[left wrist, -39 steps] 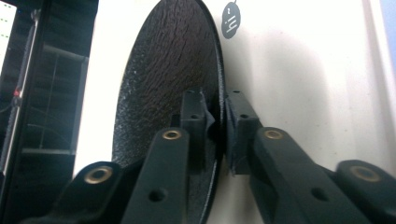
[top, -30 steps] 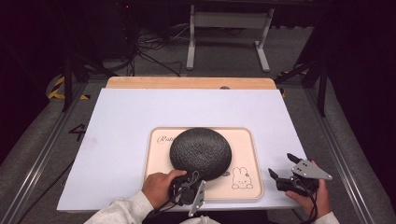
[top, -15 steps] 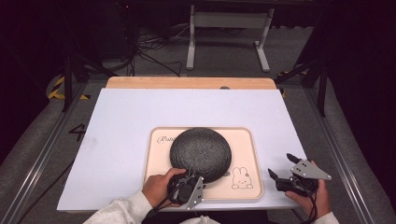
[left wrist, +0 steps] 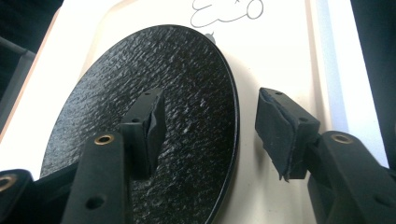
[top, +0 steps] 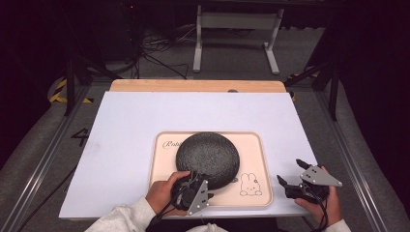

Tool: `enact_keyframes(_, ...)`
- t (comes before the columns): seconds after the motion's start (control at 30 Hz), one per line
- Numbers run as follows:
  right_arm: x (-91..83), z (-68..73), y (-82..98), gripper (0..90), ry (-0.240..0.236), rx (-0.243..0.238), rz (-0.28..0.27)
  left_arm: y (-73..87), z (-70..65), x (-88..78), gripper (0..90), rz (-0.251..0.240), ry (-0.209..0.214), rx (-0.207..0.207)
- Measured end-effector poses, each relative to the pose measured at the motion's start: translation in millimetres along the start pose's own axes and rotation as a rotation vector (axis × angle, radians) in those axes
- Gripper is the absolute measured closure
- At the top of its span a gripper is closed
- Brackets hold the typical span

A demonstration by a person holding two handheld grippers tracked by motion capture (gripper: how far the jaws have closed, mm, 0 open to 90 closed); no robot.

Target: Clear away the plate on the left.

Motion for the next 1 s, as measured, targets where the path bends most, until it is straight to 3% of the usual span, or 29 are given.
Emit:
enact_keyframes(0.13,0.0,0.1,0.0,13.7,-0.001,-0.001,0.0,-2.2,2.3,-1.3,31.7,-0.022,-0.008,-0.035)
enact_keyframes(0.3,0.2,1.3,-0.2,13.6,-0.002,-0.009,0.002,-1.0,11.1,-4.5,18.5,-0.029,-0.049,-0.068)
enact_keyframes(0.63,0.7,2.3,0.1,13.5,-0.006,-0.012,0.004,-2.1,19.8,-10.2,9.0,-0.067,-0.064,-0.11)
enact_keyframes(1.0,0.8,2.1,0.2,13.5,-0.007,-0.009,0.003,0.7,33.1,-18.5,9.1,-0.097,-0.101,-0.146)
Point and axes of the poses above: each handheld gripper's, and its own axes: x roughly forward along the jaws, y roughly out of its underside, z roughly to its left, the point moved 9 cm from there along x, roughly forward along the jaws, and after that the axes turned 10 degrees about -z, right-handed, at the moved point
